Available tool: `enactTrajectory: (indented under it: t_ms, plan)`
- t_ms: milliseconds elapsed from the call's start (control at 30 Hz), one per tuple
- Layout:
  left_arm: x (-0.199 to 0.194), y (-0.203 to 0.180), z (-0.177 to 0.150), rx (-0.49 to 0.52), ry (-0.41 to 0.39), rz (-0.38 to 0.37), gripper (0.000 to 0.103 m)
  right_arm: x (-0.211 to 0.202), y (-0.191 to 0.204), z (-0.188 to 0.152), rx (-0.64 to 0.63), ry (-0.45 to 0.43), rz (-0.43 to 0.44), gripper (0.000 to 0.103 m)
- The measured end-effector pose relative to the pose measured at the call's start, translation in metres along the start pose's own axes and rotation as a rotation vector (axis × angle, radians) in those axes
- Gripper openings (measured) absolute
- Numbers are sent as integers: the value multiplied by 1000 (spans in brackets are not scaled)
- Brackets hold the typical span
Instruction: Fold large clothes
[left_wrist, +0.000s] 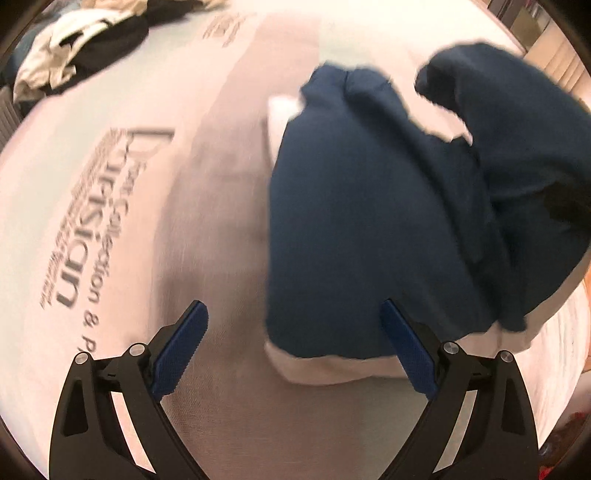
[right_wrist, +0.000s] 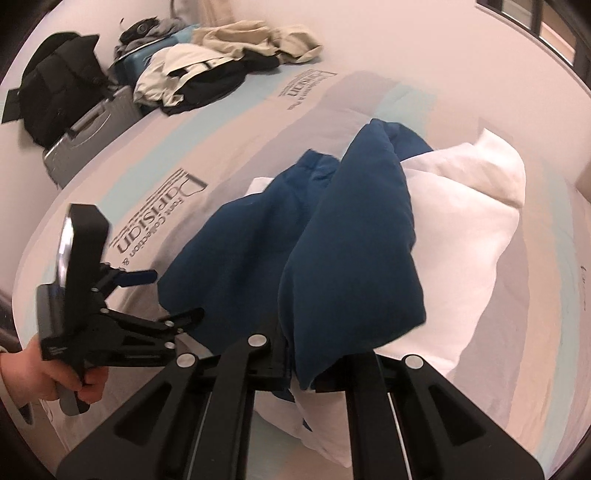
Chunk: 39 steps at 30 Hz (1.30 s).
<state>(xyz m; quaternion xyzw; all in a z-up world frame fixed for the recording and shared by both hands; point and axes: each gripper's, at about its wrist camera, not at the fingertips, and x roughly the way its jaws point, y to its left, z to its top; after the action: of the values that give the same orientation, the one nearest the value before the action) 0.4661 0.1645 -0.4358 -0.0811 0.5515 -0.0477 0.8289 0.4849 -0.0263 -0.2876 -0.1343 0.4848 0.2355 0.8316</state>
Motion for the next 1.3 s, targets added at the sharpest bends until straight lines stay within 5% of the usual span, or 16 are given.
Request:
enactTrajectory:
  t_ms: [533, 967, 1133, 1300]
  plan:
    - [-69, 50, 7, -52, -88, 63, 93, 38, 80, 8, -173, 42, 48, 5]
    - [-89, 96, 18, -96, -115, 103, 93, 87, 137, -9, -264, 81, 59, 5]
    - [-98, 72, 55, -38, -142, 3, 93, 102, 144, -26, -305, 61, 15, 5]
    - [-47, 22, 98, 131, -17, -132, 93, 102, 150, -38, -345, 21, -25, 8]
